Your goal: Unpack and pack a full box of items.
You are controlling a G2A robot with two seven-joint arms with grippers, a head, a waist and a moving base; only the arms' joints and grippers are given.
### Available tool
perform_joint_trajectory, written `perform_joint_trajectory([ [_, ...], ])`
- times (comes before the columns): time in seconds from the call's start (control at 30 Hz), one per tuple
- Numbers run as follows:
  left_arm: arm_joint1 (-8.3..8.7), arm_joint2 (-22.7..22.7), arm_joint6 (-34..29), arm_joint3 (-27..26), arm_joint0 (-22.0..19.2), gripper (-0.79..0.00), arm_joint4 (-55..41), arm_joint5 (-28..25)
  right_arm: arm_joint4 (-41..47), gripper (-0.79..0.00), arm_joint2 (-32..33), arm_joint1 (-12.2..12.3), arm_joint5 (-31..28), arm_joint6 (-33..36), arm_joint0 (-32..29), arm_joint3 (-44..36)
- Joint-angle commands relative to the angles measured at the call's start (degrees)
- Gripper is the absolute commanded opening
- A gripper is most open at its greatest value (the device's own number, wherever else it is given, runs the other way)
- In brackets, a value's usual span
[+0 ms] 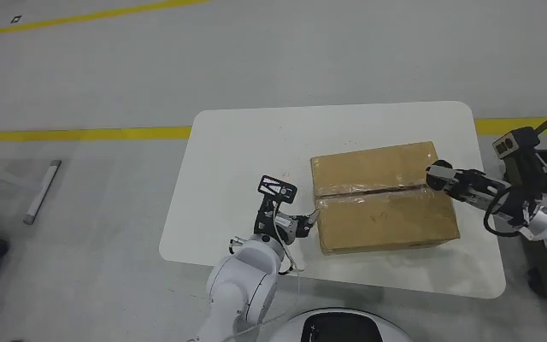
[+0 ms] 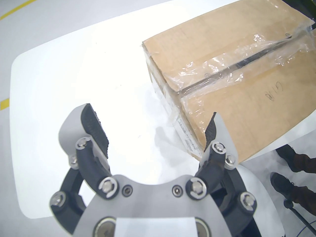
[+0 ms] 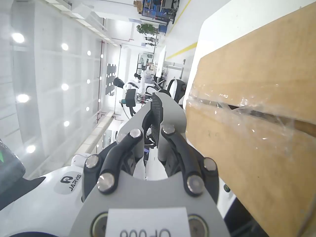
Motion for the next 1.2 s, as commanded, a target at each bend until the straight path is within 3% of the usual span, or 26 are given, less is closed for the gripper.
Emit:
perform_joint_trajectory([
  [0.0,0.19,-1.06,0.64,-1.11,0.93,0.0,0.48,0.41,-0.06,-0.785,0.01,0.0,0.01,0.02,0.0,-0.01],
  [0.07,0.32,-2.22,1.59,-2.03,1.72,0.0,0.71,1.56,-0.06,-0.785,0.01,0.0,0.01,0.02,0.0,-0.01],
  [0.17,0.51,-3.89,2.95,-2.7,2.6,0.0,1.91,3.35,-8.28,-0.785,-0.26,0.06,-2.12,-2.6,0.01,-2.53],
  [0.33,0.69,-5.62,4.07,-2.74,3.08,0.0,2.43,5.14,-24.73,-0.785,-3.91,-0.37,-10.54,-10.11,-0.42,-8.71],
  [0.43,0.79,-5.85,4.18,-2.79,3.02,0.0,2.25,4.86,-35.79,-0.785,-8.16,-0.69,-12.72,-13.34,-0.18,-10.56],
  [0.5,0.83,-5.67,4.28,-2.81,3.02,0.0,2.15,4.78,-44.98,-0.785,-10.99,-0.83,-12.57,-14.46,0.56,-10.71],
  [0.7,0.9,-4.6,4.7,-2.6,3.32,0.0,2.28,5.0,-56.56,-0.785,-17.32,-1.69,-9.77,-19.96,2.93,-8.64],
  [0.83,0.95,-4.13,4.86,-2.3,3.32,0.0,2.2,5.01,-58.34,-0.785,-19.29,-2.27,-7.93,-23.79,3.68,-6.81],
  [1.17,1.13,-3.75,4.72,-1.47,2.64,0.0,2.37,4.77,-61.59,-0.785,-22.03,-3.1,-3.47,-23.06,6.71,-3.29],
])
